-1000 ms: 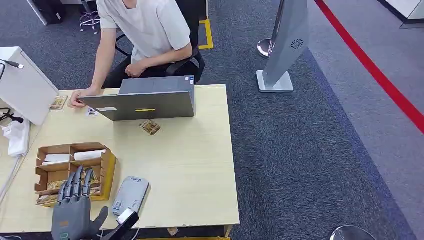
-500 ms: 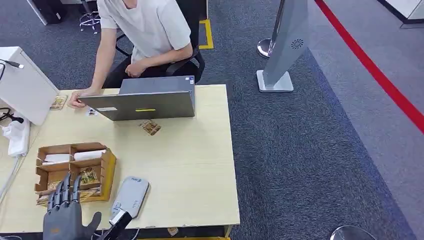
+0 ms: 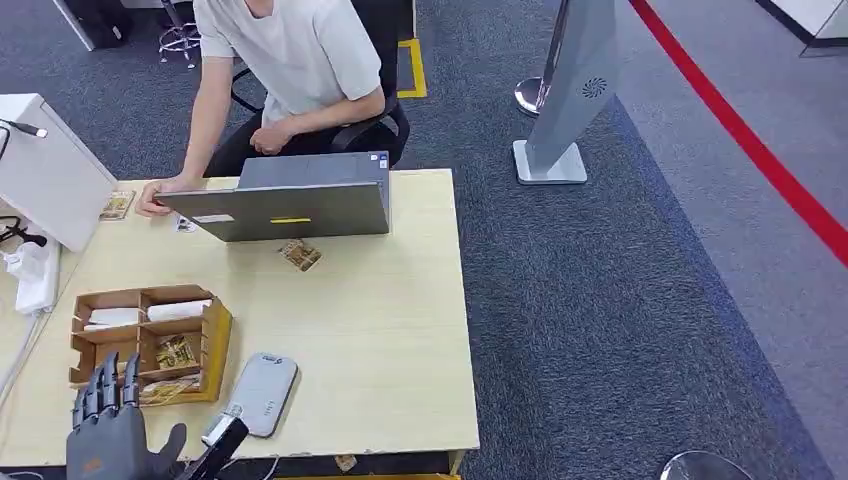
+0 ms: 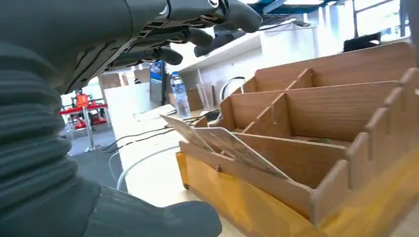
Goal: Pass the card to the sensor for recognition and then transmit it.
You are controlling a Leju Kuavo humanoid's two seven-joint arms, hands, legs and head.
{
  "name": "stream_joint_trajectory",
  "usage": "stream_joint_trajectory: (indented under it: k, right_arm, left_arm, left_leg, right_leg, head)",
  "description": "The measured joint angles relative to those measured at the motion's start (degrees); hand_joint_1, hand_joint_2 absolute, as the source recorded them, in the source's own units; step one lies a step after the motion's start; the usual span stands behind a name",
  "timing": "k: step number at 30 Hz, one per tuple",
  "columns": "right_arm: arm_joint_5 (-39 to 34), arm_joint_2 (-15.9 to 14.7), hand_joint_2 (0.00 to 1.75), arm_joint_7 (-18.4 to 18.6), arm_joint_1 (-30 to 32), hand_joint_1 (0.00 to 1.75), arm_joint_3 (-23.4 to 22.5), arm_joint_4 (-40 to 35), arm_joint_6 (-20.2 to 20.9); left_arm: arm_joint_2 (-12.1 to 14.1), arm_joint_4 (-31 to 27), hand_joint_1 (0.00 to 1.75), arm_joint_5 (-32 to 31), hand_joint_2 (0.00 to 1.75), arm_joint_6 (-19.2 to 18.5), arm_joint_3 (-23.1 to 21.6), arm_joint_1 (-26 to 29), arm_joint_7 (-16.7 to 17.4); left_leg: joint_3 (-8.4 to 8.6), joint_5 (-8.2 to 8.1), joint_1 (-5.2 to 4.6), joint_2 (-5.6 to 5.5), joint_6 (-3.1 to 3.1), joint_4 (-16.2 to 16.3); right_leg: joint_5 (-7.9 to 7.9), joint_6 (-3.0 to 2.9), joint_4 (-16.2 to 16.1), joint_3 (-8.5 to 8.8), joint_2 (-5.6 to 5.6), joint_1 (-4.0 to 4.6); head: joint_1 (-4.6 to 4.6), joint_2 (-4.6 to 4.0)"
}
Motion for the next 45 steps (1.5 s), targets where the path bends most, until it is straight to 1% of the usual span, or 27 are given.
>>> stream_joint_trajectory:
  k: [11,24,28,29,30,32,36,40,45]
  right_arm:
    - [0.85,0.0,1.75,0.06,-0.01,0.0,-0.79,0.0,0.2]
    - [1.09,0.0,1.75,0.24,-0.02,0.0,-0.9,0.0,0.35]
    - [2.14,0.0,1.75,0.46,-0.03,0.0,-0.87,0.0,0.59]
    - [2.19,0.0,1.75,0.44,-0.03,0.0,-0.9,0.0,0.68]
    - [2.25,0.0,1.75,0.44,-0.08,0.0,-0.9,0.0,0.94]
    - [2.56,0.0,1.75,0.37,-0.17,0.0,-0.9,0.0,1.05]
    - [3.1,0.0,1.75,0.2,-0.39,0.0,-0.87,0.0,1.2]
    - [3.1,0.0,1.75,0.2,-0.41,0.0,-0.87,0.0,1.22]
    - [3.13,0.0,1.75,0.24,-0.46,0.0,-0.87,0.0,1.09]
  left_arm:
    - [-0.52,-0.15,0.0,-0.04,1.75,1.16,3.89,-0.78,-0.48]
    - [-0.55,-0.35,0.0,-0.04,1.75,0.79,5.18,-1.44,-0.46]
    - [0.22,0.0,0.0,-0.04,1.75,0.79,5.2,-2.17,2.67]
    - [0.81,0.18,0.0,-0.04,1.75,0.7,5.18,-2.42,3.83]
    - [1.59,0.54,0.0,-0.04,1.75,0.55,4.96,-2.81,5.76]
    - [2.8,1.12,0.0,-0.04,1.75,0.44,4.32,-3.35,7.98]
    - [5.94,3.61,0.0,-0.04,1.75,-0.04,1.12,-4.69,13.46]
    - [7.56,4.66,0.0,-0.07,1.75,-0.07,-0.7,-5.22,14.19]
    - [8.7,5.77,0.0,-0.07,1.75,-0.79,-2.29,-5.95,15.39]
  left_leg:
    - [0.0,0.0,-0.01,0.0,0.0,0.0]
    - [0.0,0.0,0.0,0.0,0.0,0.0]
    - [0.01,0.0,0.0,0.01,0.0,0.0]
    - [0.02,0.0,0.0,0.01,0.0,0.0]
    - [0.02,0.0,0.01,0.01,0.0,0.0]
    - [0.03,0.01,0.0,0.01,-0.01,0.0]
    - [0.03,0.01,0.02,0.01,-0.01,0.0]
    - [0.02,0.01,0.0,0.03,0.0,0.0]
    - [0.02,0.01,-0.01,0.03,0.0,0.01]
  right_leg:
    - [0.0,0.0,0.0,0.01,0.0,0.0]
    - [0.0,0.0,0.0,0.0,0.0,0.0]
    - [0.0,0.0,0.0,0.0,0.01,0.0]
    - [0.0,0.0,0.0,-0.01,0.01,0.0]
    - [0.0,0.0,0.0,-0.01,0.01,0.0]
    - [0.0,0.0,0.0,-0.02,0.01,0.0]
    - [0.0,0.0,0.0,-0.01,0.02,0.01]
    - [0.0,0.0,0.0,-0.01,0.04,0.0]
    - [0.0,0.0,0.0,-0.01,0.04,0.0]
  head:
    - [0.0,0.0]
    - [0.0,0.0]
    - [0.0,0.0]
    - [0.0,0.0]
    - [0.02,0.0]
    - [0.0,0.0]
    - [0.02,0.0]
    - [0.02,0.0]
    - [0.02,0.0]
